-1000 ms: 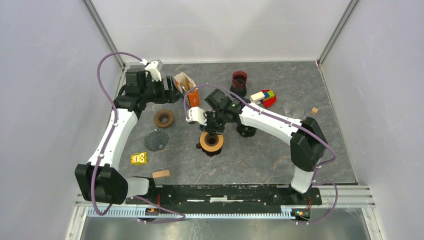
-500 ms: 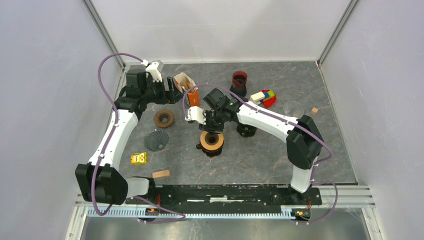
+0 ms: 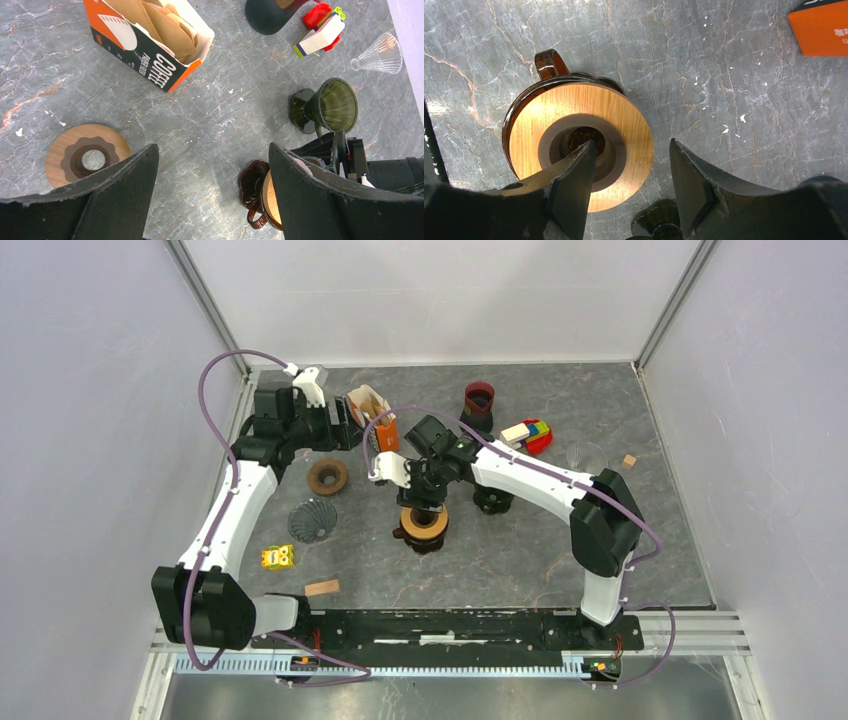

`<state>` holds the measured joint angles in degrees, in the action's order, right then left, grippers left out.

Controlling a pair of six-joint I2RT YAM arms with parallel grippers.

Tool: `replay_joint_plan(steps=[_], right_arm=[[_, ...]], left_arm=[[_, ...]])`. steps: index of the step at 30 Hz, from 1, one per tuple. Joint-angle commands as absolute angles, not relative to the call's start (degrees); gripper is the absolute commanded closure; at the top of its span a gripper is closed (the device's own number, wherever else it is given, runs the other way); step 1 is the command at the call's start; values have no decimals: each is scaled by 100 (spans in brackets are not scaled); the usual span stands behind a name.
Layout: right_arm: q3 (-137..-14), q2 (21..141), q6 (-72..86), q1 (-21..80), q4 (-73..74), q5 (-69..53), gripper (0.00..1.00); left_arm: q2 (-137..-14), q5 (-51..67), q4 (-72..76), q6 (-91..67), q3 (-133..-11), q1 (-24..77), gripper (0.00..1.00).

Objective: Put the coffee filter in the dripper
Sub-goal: Place the dripper holder onto the coffee server.

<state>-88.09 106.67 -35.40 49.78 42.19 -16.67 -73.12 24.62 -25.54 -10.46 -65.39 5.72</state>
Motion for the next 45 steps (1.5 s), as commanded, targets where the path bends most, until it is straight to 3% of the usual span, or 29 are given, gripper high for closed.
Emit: replay_joint_plan(steps=[1, 11, 28, 45], right_arm=[[-9123, 10498, -3567, 4983, 4245, -1698, 38], [-8701, 10240, -3578, 5001, 4081, -1726, 37], [-8245, 10134, -3675, 5379, 3751, -1065, 13], [-8517, 9970, -3709, 5398, 3843, -747, 10]], left_arm=[[-7124, 2613, -2276, -1183, -6513, 544, 13], [-7209, 2645, -2240, -1160, -6495, 540, 13], [-7217, 2681, -2162, -1178, -6434, 538, 13], [-7219, 2666, -2143, -1131, -6429, 545, 13]])
